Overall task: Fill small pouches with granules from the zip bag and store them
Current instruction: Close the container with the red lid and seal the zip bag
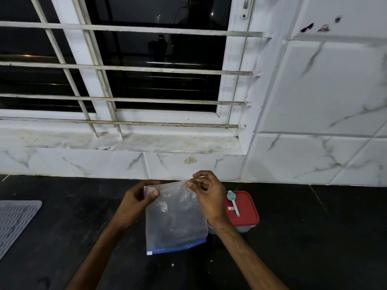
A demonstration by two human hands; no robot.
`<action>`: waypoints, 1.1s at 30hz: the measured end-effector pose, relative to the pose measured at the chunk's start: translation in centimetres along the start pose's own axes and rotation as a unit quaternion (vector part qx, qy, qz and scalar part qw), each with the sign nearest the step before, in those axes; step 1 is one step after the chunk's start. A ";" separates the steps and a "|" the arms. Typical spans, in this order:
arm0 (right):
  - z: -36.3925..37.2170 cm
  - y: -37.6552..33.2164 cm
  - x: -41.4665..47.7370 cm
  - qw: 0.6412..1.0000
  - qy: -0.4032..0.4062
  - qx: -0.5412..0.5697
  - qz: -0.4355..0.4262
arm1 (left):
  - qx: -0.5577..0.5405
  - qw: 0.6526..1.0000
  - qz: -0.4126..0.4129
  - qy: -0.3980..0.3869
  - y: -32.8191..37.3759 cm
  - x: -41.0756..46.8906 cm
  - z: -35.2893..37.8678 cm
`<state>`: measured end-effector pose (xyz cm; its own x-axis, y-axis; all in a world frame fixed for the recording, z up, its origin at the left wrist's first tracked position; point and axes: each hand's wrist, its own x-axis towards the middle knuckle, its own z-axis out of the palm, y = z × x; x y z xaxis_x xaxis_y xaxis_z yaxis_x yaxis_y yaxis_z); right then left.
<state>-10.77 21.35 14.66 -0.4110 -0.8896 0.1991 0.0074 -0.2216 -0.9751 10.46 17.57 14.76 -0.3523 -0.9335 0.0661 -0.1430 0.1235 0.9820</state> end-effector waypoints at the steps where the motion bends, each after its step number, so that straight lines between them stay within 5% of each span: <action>1: -0.2 0.0 0.1 1.000 0.013 0.011 0.004 | -0.014 1.000 -0.001 0.012 0.1 0.0 0.2; 7: -0.4 -0.1 0.2 0.998 0.004 0.017 0.066 | -0.073 0.985 0.008 0.158 0.6 0.2 0.3; 17: 0.1 0.0 -0.2 0.996 0.026 0.013 0.087 | -0.097 0.978 0.026 0.184 1.5 -0.1 0.8; 24: -0.4 -0.4 0.2 0.998 0.032 0.009 0.056 | -0.179 0.939 -0.004 0.294 1.8 0.5 0.9; 29: -0.4 -0.3 -0.4 0.996 0.018 0.035 0.086 | -0.134 0.935 0.027 0.327 1.6 0.6 1.4; 33: -1.0 -0.4 -1.0 0.988 -0.044 -0.148 -0.013 | -0.097 0.925 0.058 0.363 2.0 0.5 1.3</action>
<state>-11.30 22.71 14.72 -0.3273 -0.9192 0.2189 -0.2748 -0.1291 -0.9528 8.78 17.75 16.52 0.3689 -0.9064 0.2057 0.0508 0.2407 0.9693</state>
